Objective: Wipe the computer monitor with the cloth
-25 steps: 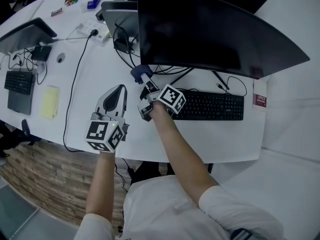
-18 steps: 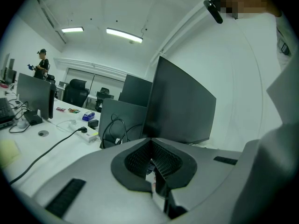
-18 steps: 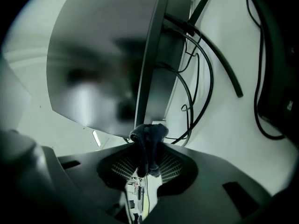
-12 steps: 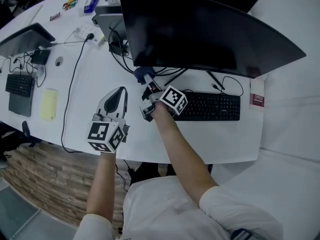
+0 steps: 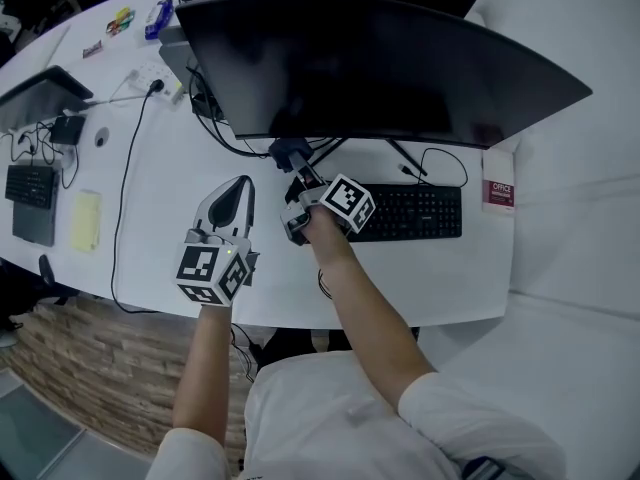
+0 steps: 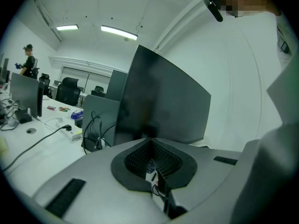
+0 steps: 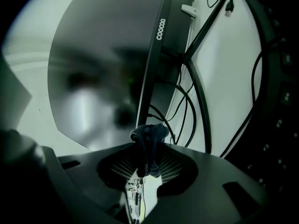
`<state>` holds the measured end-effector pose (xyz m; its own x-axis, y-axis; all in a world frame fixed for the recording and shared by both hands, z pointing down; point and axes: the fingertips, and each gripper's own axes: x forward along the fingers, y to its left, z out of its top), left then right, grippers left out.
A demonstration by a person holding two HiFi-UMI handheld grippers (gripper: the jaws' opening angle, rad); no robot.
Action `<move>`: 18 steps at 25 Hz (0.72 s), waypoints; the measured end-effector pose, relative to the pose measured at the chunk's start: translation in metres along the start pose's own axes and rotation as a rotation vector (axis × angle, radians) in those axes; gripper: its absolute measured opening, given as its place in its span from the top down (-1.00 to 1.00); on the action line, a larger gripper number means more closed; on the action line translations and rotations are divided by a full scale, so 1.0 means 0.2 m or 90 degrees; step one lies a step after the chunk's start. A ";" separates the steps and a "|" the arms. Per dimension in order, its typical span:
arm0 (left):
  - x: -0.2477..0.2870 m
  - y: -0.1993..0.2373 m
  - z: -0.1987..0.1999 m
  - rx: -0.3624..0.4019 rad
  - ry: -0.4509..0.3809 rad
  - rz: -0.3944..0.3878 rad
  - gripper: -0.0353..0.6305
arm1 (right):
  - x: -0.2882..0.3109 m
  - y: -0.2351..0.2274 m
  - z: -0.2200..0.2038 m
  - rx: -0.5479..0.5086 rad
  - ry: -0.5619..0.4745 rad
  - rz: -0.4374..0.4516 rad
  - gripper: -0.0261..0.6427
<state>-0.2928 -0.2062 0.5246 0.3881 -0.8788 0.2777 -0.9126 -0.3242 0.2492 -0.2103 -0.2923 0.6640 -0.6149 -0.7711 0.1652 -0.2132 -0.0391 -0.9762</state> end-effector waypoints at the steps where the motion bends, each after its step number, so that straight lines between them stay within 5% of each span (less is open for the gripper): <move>1: 0.01 -0.02 0.00 0.000 0.001 -0.002 0.88 | -0.02 -0.01 0.02 -0.001 -0.002 -0.001 0.57; 18: 0.26 -0.48 -0.05 0.015 0.025 -0.052 0.88 | -0.32 -0.13 0.50 -0.007 -0.052 -0.019 0.57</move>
<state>-0.1844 -0.2175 0.5251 0.4651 -0.8352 0.2934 -0.8806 -0.4026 0.2499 -0.0888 -0.3052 0.6641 -0.5437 -0.8192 0.1823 -0.2398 -0.0565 -0.9692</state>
